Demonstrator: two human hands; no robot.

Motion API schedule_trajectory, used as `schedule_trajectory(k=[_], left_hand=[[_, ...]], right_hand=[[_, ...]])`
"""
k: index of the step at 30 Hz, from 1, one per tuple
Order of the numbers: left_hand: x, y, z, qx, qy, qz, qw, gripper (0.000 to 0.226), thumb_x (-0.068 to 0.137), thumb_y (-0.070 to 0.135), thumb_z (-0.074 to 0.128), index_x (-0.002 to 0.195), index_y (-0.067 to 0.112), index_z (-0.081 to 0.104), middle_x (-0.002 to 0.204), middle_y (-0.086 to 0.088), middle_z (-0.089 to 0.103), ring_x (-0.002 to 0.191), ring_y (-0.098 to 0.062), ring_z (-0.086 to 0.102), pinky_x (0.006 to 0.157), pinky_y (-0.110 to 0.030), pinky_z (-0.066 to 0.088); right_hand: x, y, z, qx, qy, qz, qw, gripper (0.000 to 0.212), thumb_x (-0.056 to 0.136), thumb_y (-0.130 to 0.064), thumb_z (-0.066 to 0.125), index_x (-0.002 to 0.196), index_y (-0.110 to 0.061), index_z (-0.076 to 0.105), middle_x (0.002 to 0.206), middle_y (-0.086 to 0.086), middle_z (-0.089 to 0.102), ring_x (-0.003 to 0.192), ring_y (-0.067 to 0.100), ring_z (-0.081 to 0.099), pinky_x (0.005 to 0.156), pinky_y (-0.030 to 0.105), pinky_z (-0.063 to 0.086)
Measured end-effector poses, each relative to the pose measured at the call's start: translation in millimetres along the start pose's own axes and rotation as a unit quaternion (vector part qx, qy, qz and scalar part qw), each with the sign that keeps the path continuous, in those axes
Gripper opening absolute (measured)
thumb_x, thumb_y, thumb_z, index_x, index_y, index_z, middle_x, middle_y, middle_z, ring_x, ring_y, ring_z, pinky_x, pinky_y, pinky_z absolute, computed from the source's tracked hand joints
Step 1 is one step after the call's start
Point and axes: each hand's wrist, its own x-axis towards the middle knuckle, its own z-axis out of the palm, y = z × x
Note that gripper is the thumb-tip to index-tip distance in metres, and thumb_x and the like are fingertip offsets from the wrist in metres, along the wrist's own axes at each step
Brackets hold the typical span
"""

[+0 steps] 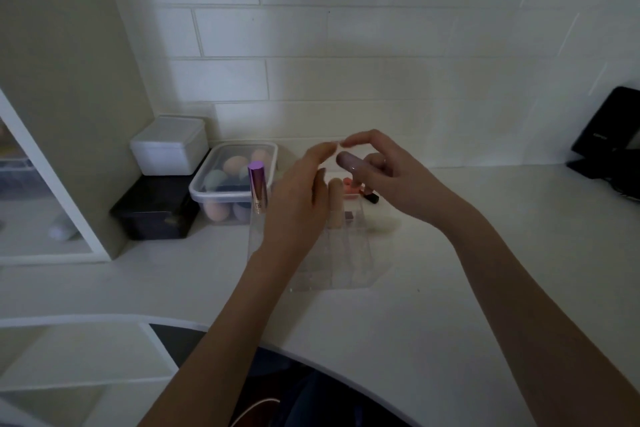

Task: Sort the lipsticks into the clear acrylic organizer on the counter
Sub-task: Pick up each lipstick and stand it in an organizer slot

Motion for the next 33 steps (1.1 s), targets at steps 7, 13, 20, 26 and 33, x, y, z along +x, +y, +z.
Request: schedule_trajectory(k=[7,13,20,26,33], left_hand=[[-15.3,-25.2,-32.9,0.343,0.019,0.040,0.938,0.021,0.081,0.004,0.054,0.089,0.017,0.068,0.082,-0.001,0.072,0.082,-0.023,0.067,0.106,-0.041,0.023],[-20.2,-32.5,-34.2,0.320,-0.004,0.064,0.945,0.028,0.080,0.001,0.056,0.101,0.016,0.066,0.097,-0.001,0.072,0.092,-0.021,0.067,0.108,-0.039,0.022],[-26.1,-35.4,-37.6,0.230,0.035,0.073,0.970,0.025,0.084,0.002,0.053,0.104,0.011,0.066,0.104,-0.006,0.071,0.101,-0.021,0.064,0.102,-0.047,0.037],[-15.3,-26.2,-56.1,0.088,0.167,0.012,0.982,0.027,0.082,-0.005,0.043,0.099,0.013,0.054,0.086,-0.004,0.063,0.080,-0.014,0.057,0.075,-0.022,0.043],[21.3,-36.1,-61.3,-0.074,0.110,-0.123,0.983,0.038,0.085,-0.017,0.033,0.088,0.018,0.048,0.085,0.006,0.060,0.075,-0.007,0.063,0.072,-0.022,0.053]], right_hand=[[2.9,3.0,0.4,0.081,0.044,-0.030,0.995,0.017,0.093,-0.023,0.057,0.109,-0.020,0.052,0.072,0.025,0.066,0.094,0.022,0.070,0.084,0.039,0.058],[4.9,6.4,10.3,0.063,0.041,-0.026,0.997,0.021,0.082,-0.001,0.067,0.090,-0.009,0.049,0.099,0.017,0.069,0.095,0.024,0.070,0.076,0.033,0.058],[7.7,18.4,8.7,-0.055,0.035,0.004,0.998,0.026,0.089,-0.027,0.061,0.069,-0.016,0.049,0.094,0.013,0.071,0.090,0.026,0.068,0.072,0.030,0.052],[12.2,31.8,-14.7,-0.059,0.102,0.037,0.992,0.023,0.097,-0.029,0.047,0.088,-0.016,0.065,0.093,0.002,0.071,0.082,0.019,0.068,0.069,0.023,0.047],[22.1,78.3,-29.4,-0.184,0.081,0.088,0.976,0.021,0.088,-0.017,0.063,0.107,-0.022,0.069,0.108,-0.004,0.067,0.095,0.015,0.059,0.073,0.018,0.039]])
